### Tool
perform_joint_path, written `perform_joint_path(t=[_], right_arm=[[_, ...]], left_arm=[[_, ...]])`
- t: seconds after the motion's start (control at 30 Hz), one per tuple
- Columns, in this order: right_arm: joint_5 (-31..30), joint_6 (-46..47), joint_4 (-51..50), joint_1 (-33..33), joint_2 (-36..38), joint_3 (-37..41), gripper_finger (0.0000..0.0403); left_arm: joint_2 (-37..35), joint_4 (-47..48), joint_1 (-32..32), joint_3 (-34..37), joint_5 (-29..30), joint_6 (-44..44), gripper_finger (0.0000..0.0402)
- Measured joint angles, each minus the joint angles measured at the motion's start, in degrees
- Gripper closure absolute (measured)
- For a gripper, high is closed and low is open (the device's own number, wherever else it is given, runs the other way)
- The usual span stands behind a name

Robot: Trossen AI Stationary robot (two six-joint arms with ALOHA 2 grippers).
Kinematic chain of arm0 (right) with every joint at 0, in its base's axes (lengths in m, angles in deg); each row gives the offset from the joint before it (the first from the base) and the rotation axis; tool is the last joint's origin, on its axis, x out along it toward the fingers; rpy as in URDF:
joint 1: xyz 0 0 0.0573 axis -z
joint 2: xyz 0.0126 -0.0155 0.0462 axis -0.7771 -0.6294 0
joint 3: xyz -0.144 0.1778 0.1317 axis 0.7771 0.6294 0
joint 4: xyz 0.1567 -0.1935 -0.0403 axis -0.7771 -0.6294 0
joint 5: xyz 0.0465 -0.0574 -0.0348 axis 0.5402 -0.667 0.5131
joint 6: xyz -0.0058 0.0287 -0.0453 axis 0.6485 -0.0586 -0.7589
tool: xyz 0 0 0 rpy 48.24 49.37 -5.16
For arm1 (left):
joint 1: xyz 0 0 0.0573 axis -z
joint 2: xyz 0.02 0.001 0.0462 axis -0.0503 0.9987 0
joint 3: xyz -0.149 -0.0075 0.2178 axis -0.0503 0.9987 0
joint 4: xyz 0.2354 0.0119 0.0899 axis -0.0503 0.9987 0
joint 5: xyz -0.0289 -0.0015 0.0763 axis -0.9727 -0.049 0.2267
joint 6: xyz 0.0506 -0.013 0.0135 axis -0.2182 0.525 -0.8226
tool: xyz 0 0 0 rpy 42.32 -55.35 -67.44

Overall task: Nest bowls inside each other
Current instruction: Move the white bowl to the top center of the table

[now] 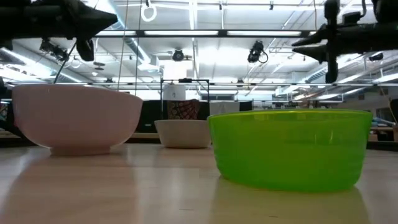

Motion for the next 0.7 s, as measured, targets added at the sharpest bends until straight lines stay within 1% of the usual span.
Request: perform_joint_path(t=[0.07, 0.1, 0.23, 0.3, 0.37, 0.47, 0.57, 0.7], right_arm=[[-1.0, 7.2, 0.0, 0.8, -1.7, -2.4, 0.0344], [-1.8, 9.3, 0.1, 1.2, -2.3, -3.4, 0.0344], [-3.9, 8.1, 0.1, 2.6, -4.0, -6.0, 0.0344], [-4.4, 8.7, 0.2, 3.0, -4.8, -6.6, 0.0344], [-2.4, 9.5, 0.6, 3.5, -5.6, -7.2, 0.0344], [3.4, 7.1, 1.0, 4.0, -7.3, -8.4, 0.0344], [6.1, 6.0, 0.9, 4.0, -10.5, -10.5, 0.0344], [9.8, 3.0, 0.9, 4.0, -16.7, -15.4, 0.0343]], left_arm=[[1.0, -2.2, 0.0, -1.4, 0.0, 0.3, 0.0379], [1.1, -3.4, 0.0, -2.2, 0.0, 0.4, 0.0379], [1.0, -6.9, 0.0, -4.3, 0.0, 0.5, 0.0379], [0.9, -7.1, 0.0, -5.1, 0.2, 0.0, 0.0379], [1.0, -7.2, -0.3, -5.8, 2.0, -0.2, 0.0379], [1.0, -8.2, -0.8, -6.4, 5.1, 5.6, 0.0379], [1.1, -9.9, -1.0, -6.5, 7.1, 11.3, 0.0379], [2.5, -8.5, -1.2, -6.5, 7.2, 16.1, 0.0379]])
